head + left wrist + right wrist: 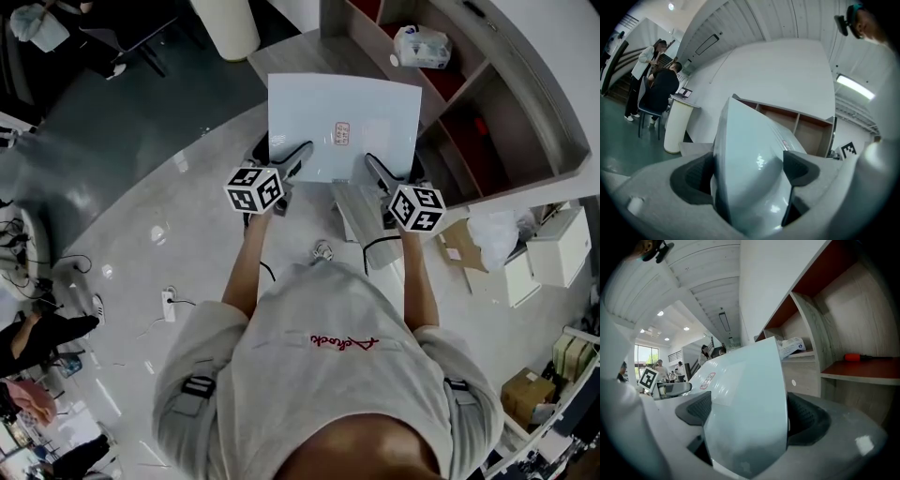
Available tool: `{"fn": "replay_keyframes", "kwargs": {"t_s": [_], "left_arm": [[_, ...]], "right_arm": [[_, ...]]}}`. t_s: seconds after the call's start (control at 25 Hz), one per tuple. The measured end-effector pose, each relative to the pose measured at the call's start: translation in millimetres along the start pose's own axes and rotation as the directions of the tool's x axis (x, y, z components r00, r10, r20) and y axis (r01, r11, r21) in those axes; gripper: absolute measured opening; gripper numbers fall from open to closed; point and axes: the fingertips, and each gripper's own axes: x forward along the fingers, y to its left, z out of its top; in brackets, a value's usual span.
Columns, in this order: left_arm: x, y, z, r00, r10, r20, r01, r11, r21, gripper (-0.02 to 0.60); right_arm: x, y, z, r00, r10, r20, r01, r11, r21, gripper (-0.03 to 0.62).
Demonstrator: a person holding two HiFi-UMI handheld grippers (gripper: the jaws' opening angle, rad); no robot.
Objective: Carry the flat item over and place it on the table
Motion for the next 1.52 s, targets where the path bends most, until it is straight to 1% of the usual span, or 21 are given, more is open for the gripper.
{"fn": "replay_keyframes", "kwargs": {"t_s": [0.2,0.52,0.8,1.0,1.24,1.52], "left_arm": [[18,10,4,1.000,0.017,-0.005,-0.017,1.000,-0.005,0.477],[30,15,2,0.999,0.037,-0.017,-0.037,0.999,-0.011,0.477],[37,21,-3,0.999,0.037,-0.032,-0.038,0.999,-0.024,0.477],[48,30,-4,0.999,0.025,-0.046,-0.027,0.999,-0.034,0.477],[74,48,-6,0.998,0.001,-0.065,-0.004,0.999,-0.047,0.477],[113,71,-19,0.992,-0.027,-0.126,0.018,0.997,-0.074,0.477]], "right_arm": [[21,-11,4,1.000,0.014,-0.009,-0.014,1.000,0.005,0.518],[34,-21,3,0.999,0.029,-0.023,-0.028,0.999,0.018,0.518],[41,-26,-1,0.999,0.025,-0.040,-0.024,0.999,0.026,0.517],[51,-30,-3,0.999,0.008,-0.052,-0.007,0.999,0.031,0.517],[73,-43,-5,0.998,-0.022,-0.065,0.024,0.999,0.036,0.517],[101,-65,-18,0.992,-0.070,-0.107,0.078,0.995,0.065,0.518]]}}
